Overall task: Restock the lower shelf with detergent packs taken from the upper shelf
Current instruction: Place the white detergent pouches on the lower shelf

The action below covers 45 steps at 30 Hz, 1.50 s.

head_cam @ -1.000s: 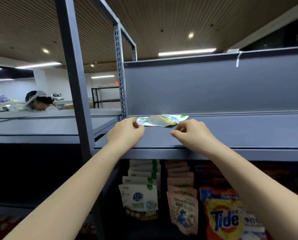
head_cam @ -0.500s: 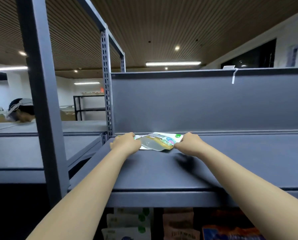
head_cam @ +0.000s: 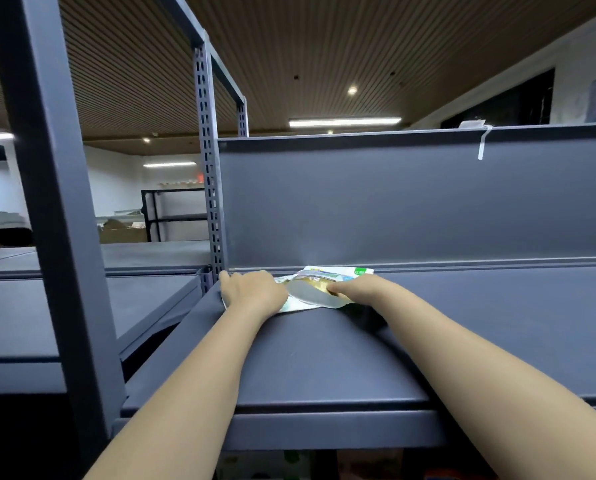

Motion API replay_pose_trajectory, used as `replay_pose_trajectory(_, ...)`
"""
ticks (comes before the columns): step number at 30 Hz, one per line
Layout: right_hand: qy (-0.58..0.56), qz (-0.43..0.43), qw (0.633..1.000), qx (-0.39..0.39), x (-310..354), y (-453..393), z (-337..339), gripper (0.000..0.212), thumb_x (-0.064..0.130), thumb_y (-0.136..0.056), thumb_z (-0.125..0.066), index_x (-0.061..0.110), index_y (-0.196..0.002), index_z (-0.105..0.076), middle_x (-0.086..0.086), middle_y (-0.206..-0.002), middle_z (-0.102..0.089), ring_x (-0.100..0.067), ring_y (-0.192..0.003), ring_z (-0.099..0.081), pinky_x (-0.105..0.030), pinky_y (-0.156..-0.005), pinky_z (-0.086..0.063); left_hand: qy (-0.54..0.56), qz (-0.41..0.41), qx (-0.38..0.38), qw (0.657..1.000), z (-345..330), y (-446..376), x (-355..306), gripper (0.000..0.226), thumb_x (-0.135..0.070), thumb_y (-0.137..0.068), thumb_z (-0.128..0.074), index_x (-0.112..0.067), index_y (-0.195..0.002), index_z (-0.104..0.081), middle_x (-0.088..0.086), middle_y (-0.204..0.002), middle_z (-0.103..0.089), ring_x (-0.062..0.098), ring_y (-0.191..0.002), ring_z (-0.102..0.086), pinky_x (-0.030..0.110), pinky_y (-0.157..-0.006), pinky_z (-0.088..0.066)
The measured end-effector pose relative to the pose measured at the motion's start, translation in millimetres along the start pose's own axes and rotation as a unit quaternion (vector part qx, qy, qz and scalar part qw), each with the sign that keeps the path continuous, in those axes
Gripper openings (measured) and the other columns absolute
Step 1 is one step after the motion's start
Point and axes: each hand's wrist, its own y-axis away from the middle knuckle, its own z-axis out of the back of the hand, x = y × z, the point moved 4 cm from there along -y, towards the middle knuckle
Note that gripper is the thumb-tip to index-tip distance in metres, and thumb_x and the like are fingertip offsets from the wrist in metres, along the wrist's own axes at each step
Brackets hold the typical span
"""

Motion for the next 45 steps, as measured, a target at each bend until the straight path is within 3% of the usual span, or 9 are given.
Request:
replay_pose_trajectory(3, -0.008, 0.010, 1.000, -0.003, 6.4, -0.1, 5.8, 0.065, 0.043, -0.084, -0.065, 0.014, -0.138, -0.044, -0.007, -0.142, -0.043, -0.025, -0.127, -0.044, -0.029, -0.100, -0.036, 0.065, 0.022, -0.082, 0.994, 5.9, 6.2, 0.2, 0.026, -0.030, -0.090, -0.037, -0.020, -0.091, -0.061, 0.003, -0.097, -0.068, 0.024, -0.081, -0.052, 0.038, -0.094, -0.027)
replay_pose_trajectory(6, -0.037, 0.015, 0.999, -0.005, 9.4, 2.2, 11.0, 0.038, 0.024, -0.084, -0.071, 0.013, -0.114, -0.050, -0.009, -0.109, -0.050, -0.025, -0.095, -0.052, -0.028, -0.077, -0.041, 0.103, 0.078, -0.114, 0.985, 7.1, 9.1, 10.2, 0.023, -0.033, -0.091, -0.040, -0.020, -0.092, -0.059, 0.005, -0.101, -0.068, 0.025, -0.092, -0.057, 0.038, -0.092, -0.029)
replay_pose_trajectory(12, -0.174, -0.036, 0.984, -0.016, 1.0, 13.0, 25.1, 0.015, 0.001, -0.078, -0.064, 0.008, -0.086, -0.053, -0.007, -0.067, -0.038, -0.016, -0.051, -0.031, -0.023, -0.045, -0.027, 0.123, 0.103, 0.085, 0.983, -17.9, 4.7, 19.3, 0.042, -0.041, -0.091, -0.039, -0.022, -0.126, -0.052, 0.005, -0.138, -0.048, 0.027, -0.132, -0.031, 0.041, -0.101, -0.024)
replay_pose_trajectory(17, -0.263, -0.043, 0.963, -0.046, -10.5, 28.8, 35.4, 0.019, -0.003, -0.081, -0.049, 0.012, -0.069, -0.046, -0.006, -0.042, -0.047, -0.016, -0.038, -0.035, -0.021, -0.047, -0.025, 0.163, 0.136, 0.030, 0.977, -12.7, 4.3, 19.9, 0.046, -0.041, -0.082, -0.047, -0.018, -0.123, -0.053, 0.008, -0.133, -0.050, 0.027, -0.126, -0.040, 0.039, -0.097, -0.029)
replay_pose_trajectory(22, -0.372, 0.038, 0.912, -0.169, -18.4, 41.2, 51.1, 0.025, 0.004, -0.088, -0.053, 0.013, -0.064, -0.052, -0.002, -0.054, -0.047, -0.015, -0.047, -0.040, -0.012, -0.033, -0.032, 0.252, 0.140, 0.029, 0.957, -5.7, 6.3, 22.2, 0.024, -0.029, -0.083, -0.051, -0.017, -0.104, -0.052, 0.008, -0.119, -0.059, 0.028, -0.101, -0.051, 0.036, -0.094, -0.038)
replay_pose_trajectory(29, -0.296, 0.111, 0.925, -0.211, -35.3, 70.1, 81.3, 0.023, 0.011, -0.086, -0.053, 0.015, -0.063, -0.057, -0.005, -0.071, -0.059, -0.026, -0.075, -0.054, -0.038, -0.074, -0.049, 0.451, 0.231, -0.107, 0.855, 13.3, 20.3, 34.9, 0.012, -0.021, -0.086, -0.055, -0.010, -0.088, -0.055, 0.014, -0.109, -0.063, 0.035, -0.099, -0.058, 0.032, -0.078, -0.040)
replay_pose_trajectory(33, -0.265, 0.128, 0.939, -0.178, -45.0, 91.9, 85.7, 0.017, 0.007, -0.079, -0.058, 0.014, -0.064, -0.058, -0.003, -0.065, -0.057, -0.021, -0.065, -0.051, -0.019, -0.053, -0.043, 0.599, 0.240, -0.131, 0.752, 19.8, 32.8, 38.0, 0.022, -0.023, -0.080, -0.059, -0.015, -0.062, -0.048, 0.003, -0.075, -0.056, 0.025, -0.068, -0.051, 0.027, -0.064, -0.039)
replay_pose_trajectory(37, -0.294, 0.126, 0.938, -0.134, -47.7, 107.1, 79.5, 0.011, 0.002, -0.070, -0.056, 0.013, -0.069, -0.058, -0.005, -0.072, -0.061, -0.023, -0.070, -0.057, -0.026, -0.062, -0.048, 0.657, 0.157, -0.182, 0.714, 26.3, 56.9, 34.5, 0.020, -0.022, -0.070, -0.055, -0.016, -0.056, -0.043, -0.007, -0.051, -0.045, 0.019, -0.052, -0.040, 0.024, -0.050, -0.031)
replay_pose_trajectory(45, -0.297, 0.151, 0.918, -0.216, -63.9, 133.7, 78.2, 0.016, 0.012, -0.083, -0.048, 0.014, -0.072, -0.060, -0.008, -0.093, -0.065, -0.027, -0.091, -0.058, -0.042, -0.084, -0.051, 0.732, 0.096, -0.122, 0.664, 39.3, 105.8, 24.1, 0.008, -0.006, -0.071, -0.054, -0.012, -0.071, -0.049, 0.007, -0.074, -0.042, 0.020, -0.072, -0.037, 0.032, -0.063, -0.033)
